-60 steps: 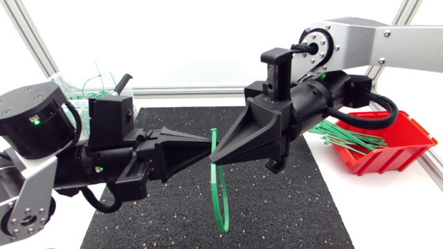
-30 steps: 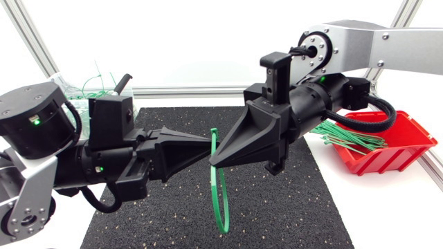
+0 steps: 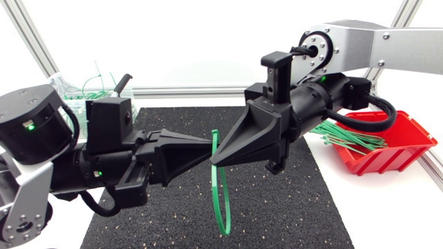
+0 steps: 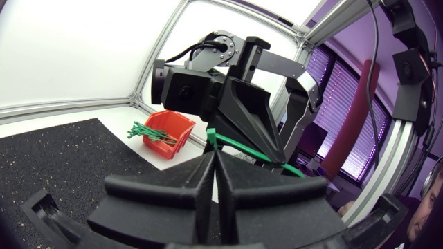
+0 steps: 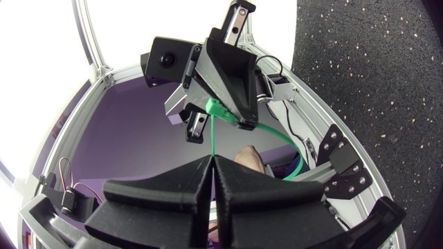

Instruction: Take a green cable tie from the red box, thread the tail through the head to close it, then place it in the transparent bin on the left.

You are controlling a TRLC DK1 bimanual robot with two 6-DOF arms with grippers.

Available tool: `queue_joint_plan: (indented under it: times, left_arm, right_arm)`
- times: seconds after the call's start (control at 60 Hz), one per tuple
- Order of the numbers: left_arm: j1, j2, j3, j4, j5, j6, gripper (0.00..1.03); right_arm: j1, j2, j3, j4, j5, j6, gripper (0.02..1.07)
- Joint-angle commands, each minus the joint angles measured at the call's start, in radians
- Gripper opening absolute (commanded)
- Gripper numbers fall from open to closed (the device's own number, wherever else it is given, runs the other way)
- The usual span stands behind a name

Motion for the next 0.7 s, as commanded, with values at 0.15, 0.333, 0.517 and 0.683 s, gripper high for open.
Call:
queue_joint_plan:
  times: [0.15, 0.333, 0.517, 0.683]
  left_arm:
    - [-0.036, -0.05, -0.031, -0.014, -0.023, 0.05, 0.04]
    - [-0.065, -0.067, -0.037, -0.038, -0.061, 0.106, 0.04]
    - [-0.07, -0.064, -0.042, -0.043, -0.099, 0.154, 0.04]
    - [-0.073, -0.061, -0.042, -0.043, -0.124, 0.183, 0.04]
  right_arm:
    - [-0.022, 0.014, -0.014, 0.004, -0.01, -0.018, 0.08]
    - [-0.025, 0.013, -0.01, 0.003, -0.021, -0.018, 0.08]
    - [-0.025, 0.011, -0.007, -0.011, -0.024, -0.018, 0.08]
    - [-0.031, 0.019, -0.004, -0.026, -0.024, -0.017, 0.08]
